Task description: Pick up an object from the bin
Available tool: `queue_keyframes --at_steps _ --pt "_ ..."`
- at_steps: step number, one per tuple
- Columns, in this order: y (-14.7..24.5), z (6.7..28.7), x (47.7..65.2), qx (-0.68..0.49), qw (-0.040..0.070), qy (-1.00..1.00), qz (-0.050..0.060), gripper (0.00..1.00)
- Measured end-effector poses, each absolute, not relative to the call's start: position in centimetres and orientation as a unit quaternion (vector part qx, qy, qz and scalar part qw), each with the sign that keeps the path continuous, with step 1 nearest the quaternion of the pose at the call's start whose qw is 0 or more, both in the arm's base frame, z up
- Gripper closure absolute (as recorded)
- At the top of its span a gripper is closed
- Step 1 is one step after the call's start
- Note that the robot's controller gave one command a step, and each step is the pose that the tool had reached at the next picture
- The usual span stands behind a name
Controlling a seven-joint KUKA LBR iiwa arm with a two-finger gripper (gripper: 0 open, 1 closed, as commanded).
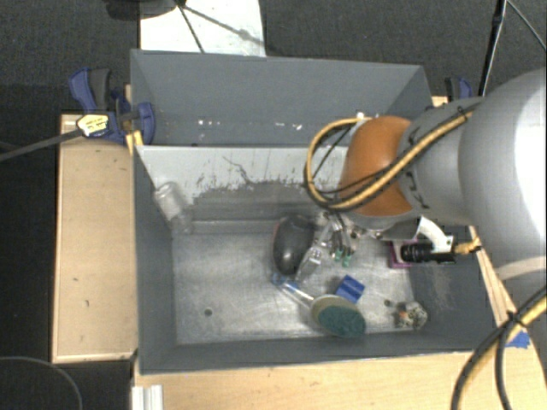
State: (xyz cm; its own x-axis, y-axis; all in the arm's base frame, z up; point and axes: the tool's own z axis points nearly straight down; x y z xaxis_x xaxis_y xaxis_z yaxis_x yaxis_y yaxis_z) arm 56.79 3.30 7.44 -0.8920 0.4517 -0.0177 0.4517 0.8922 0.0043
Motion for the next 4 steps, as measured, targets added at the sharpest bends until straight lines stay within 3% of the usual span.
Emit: queue_keyframes --at_steps 1,2,3,4 --pt "7.9 7.4 56.3 0.225 0.008 0.974 0.002 0.0" --pt "7.8 7.6 56.4 0.225 0.01 0.974 0.002 1.0" --pt "7.9 7.3 56.1 0.223 0.005 0.975 0.002 0.0" --pt "12.8 7.3 57.5 0.217 0.003 0.976 0.0 0.0"
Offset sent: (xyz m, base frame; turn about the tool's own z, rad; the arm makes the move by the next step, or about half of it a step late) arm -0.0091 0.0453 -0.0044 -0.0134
